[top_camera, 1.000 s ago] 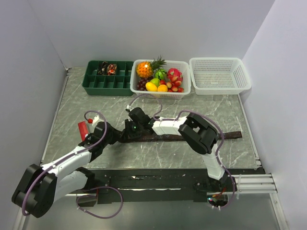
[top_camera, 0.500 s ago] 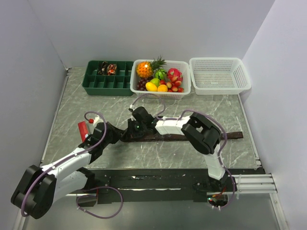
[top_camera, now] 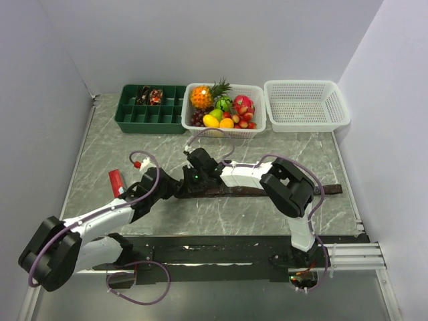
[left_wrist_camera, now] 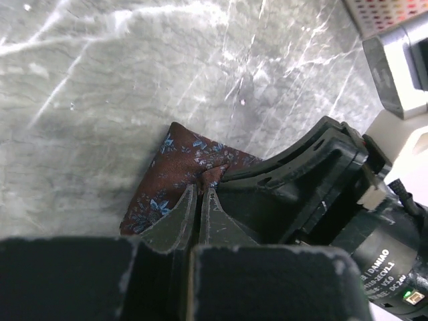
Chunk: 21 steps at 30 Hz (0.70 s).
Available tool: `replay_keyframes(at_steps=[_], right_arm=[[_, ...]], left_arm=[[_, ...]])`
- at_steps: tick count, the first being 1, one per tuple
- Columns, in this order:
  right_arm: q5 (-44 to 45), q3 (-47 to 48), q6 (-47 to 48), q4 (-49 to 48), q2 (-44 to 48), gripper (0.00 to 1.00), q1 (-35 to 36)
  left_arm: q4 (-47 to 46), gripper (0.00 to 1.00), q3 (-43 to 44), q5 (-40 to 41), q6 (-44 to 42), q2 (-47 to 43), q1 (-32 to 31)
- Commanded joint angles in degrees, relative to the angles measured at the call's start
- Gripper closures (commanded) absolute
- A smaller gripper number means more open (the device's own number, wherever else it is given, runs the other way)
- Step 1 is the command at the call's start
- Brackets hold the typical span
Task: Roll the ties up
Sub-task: Roll the tie at the center of the board.
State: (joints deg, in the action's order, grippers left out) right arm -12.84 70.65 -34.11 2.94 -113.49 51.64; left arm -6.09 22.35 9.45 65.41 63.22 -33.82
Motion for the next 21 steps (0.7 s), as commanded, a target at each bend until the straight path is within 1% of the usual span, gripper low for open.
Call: replay_keyframes(at_steps=[1,4,10,14,21], right_arm=[[2.8,-1.3,2.2,1.6,4.5,0.85,-1.3],[4.3,-2.4,3.3,3.6,5.8,0.85,-2.6],[4.8,-6.4,4.1,2.7,8.2,0.85,-4.7],[4.2,-6.4,4.1,1.6,6.1,0.85,-4.8],[1.7,-6.8,3.2,-0.6,4.2,0.85,-4.8]], left_arm=[[2.7,0.99,4.9,3.8,0.5,2.2,-2.8],[2.9,0.99,5.8,4.8,0.9,3.6,-4.0],[2.0,0.99,7.4,5.9,2.1,7.3,-6.2],[2.0,0.99,8.4,6.9,2.7,8.4,-7.0],[3.6,0.99,9.2,9.3,4.1,7.4,-7.7]])
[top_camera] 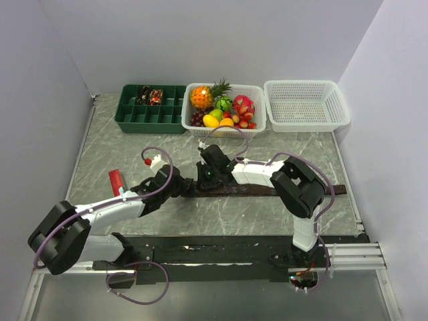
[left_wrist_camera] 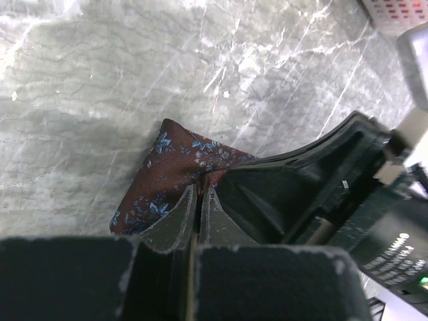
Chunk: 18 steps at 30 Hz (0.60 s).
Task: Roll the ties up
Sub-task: Roll the tie at the center of the board.
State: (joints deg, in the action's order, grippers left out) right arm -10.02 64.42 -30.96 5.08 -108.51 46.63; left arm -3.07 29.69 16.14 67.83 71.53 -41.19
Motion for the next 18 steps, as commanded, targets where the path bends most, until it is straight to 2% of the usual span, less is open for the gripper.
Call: replay_keyframes(at_steps=[1,7,18], right_arm=[[-1.5,-0.5,-0.2,-3.0,-1.0,0.85,0.4],[-1.1,-0.1,-0.9,-3.0,-3.5,0.85,0.2],[-2.2,-1.4,-1.3,-4.3,-3.4,0.85,-0.7]], left_arm=[[0.8,0.99,1.9,2.8,1.9,-1.0,-0.4],[-3.9,0.99,0.7,0.4,0.7,-1.1,-0.5],[-10.0,0.99,1.4,0.6,4.8,7.9,-1.8]])
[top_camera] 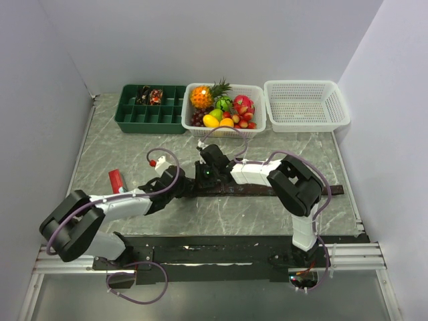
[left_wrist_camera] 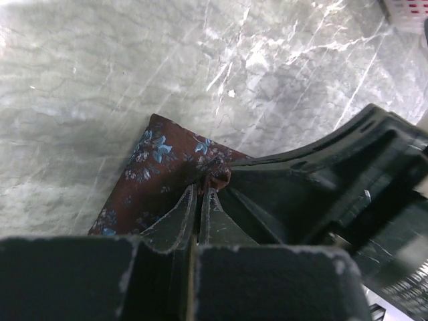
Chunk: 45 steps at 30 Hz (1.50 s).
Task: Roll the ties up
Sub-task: Roll the tie at the center of the board.
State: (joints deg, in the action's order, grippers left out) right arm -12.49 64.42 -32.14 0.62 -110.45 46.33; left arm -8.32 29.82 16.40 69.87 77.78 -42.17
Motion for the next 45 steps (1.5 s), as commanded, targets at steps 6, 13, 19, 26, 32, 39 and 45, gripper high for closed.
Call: replay_keyframes(at_steps=[6,13,19,26,32,39,45], right_arm=[[-0.3,-2.6,-0.6,-0.4,-1.2,0.85,-1.1],[-0.6,-3.0,-0.1,-0.4,-0.3,0.85,-1.5],[-2.0,-3.7,0.1,-2.3,2.3,0.85,-1.6],[-3.9,-2.8,0.0,-3.0,1.1,0.85,-1.6],[-4.7,-1.8,0.2,-2.9,0.2,0.85,-1.5],[-5.4,-1.1,0.5,-2.6,-0.2,0.85,-1.6],[-6.1,-0.9,0.6,-2.6,-0.4,0.85,-1.5]], left_arm=[[-6.7,0.99,2.3,0.6,3.4,4.5,-1.1],[-5.6,0.99,1.6,1.8,4.0,4.0,-1.1],[1.1,0.99,1.5,5.7,1.7,-3.0,-1.0],[8.1,0.73,0.9,7.8,1.9,-6.7,0.7],[14.4,0.2,-1.7,8.6,0.8,-14.1,6.3],[27.8,0.04,3.0,9.4,-1.5,-15.4,11.8],[35.2,0.04,4.7,10.6,-1.8,-14.9,12.0]])
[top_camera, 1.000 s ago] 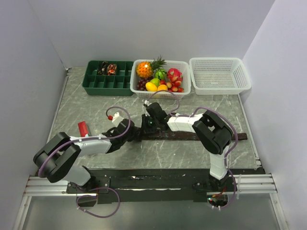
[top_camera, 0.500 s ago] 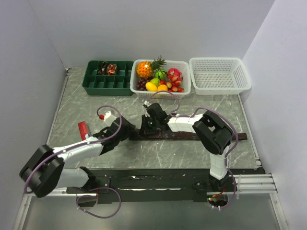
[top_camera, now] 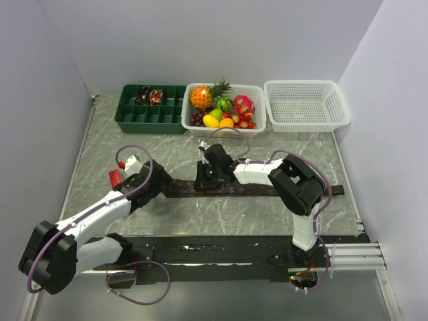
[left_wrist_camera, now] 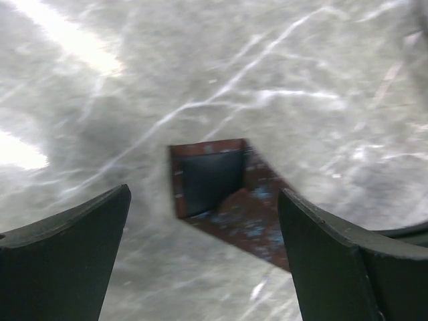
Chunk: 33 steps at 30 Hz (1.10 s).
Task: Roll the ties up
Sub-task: Roll the tie at the center of the board.
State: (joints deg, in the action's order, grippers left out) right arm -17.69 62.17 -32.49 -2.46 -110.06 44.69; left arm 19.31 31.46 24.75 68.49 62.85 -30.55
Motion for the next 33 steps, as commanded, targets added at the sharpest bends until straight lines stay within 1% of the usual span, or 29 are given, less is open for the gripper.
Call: replay_keyframes(at_steps=[1,3,4,5,6,7,9,10,11,12,13,14,15,20,24,29,32,33], right_arm=[[-0.9,1.4,1.1,0.4,-0.7,0.85,0.1],[-0.8,1.2,1.2,0.5,-0.2,0.85,0.1],[-0.9,1.2,1.3,0.5,0.0,0.85,0.1],[-0.8,1.4,1.5,0.7,0.1,0.85,0.1],[-0.9,1.5,1.6,0.9,0.4,0.85,0.1],[-0.9,1.5,1.7,1.1,0.5,0.85,0.1],[-0.9,1.6,2.0,0.9,0.9,0.85,0.1],[-1.1,1.5,2.0,0.6,1.2,0.85,0.1],[-1.2,1.1,2.1,0.3,1.4,0.84,0.1],[-1.2,0.9,2.1,0.0,1.9,0.84,0.2],[-1.5,0.8,2.0,-0.8,2.1,0.84,0.2],[-1.9,0.9,1.9,-1.0,2.3,0.84,0.2],[-2.2,1.1,1.9,-1.1,2.3,0.84,0.5],[-2.5,4.0,2.2,-0.8,1.4,0.84,1.9],[-2.3,6.4,1.7,-0.5,-1.0,0.84,3.4],[-1.7,8.0,1.8,-0.2,-2.4,0.84,4.2],[-1.1,8.8,2.2,0.7,-3.3,0.84,4.2],[-1.2,9.0,2.3,0.8,-3.6,0.84,4.2]], left_arm=[[7.6,0.04,3.1,0.7,-0.9,-0.3,0.4],[4.8,0.04,2.4,-2.8,-4.8,-1.6,0.3],[2.1,0.04,1.5,-4.9,-7.0,-2.4,0.3],[-2.9,0.04,-0.4,-9.4,-11.0,-4.7,0.4],[-5.1,0.04,-1.7,-11.2,-11.6,-6.2,0.4],[-6.5,0.03,-3.0,-11.6,-11.0,-9.8,0.3],[-8.0,0.04,-7.5,-10.5,-7.7,-13.5,0.5],[-6.3,0.04,-8.2,-10.1,-5.8,-16.1,0.9],[-4.2,0.03,-8.2,-10.1,-4.2,-16.5,1.8],[-1.5,0.02,-7.9,-10.0,-4.0,-16.5,2.8],[-0.9,0.01,-7.7,-10.0,-4.5,-15.5,2.9],[-0.5,0.03,-7.3,-10.0,-5.3,-14.8,2.9],[-1.0,0.04,-7.5,-11.0,-6.2,-14.2,2.8],[-9.5,0.04,-11.0,-14.6,-5.8,-11.3,2.8],[-12.3,0.04,-13.3,-15.3,-4.1,-9.8,2.9],[-16.0,0.03,-17.3,-14.6,-1.5,-11.6,2.9],[-17.8,0.01,-19.2,-14.4,-1.2,-13.4,2.8],[-18.9,0.03,-19.6,-14.5,-1.2,-13.8,2.8]])
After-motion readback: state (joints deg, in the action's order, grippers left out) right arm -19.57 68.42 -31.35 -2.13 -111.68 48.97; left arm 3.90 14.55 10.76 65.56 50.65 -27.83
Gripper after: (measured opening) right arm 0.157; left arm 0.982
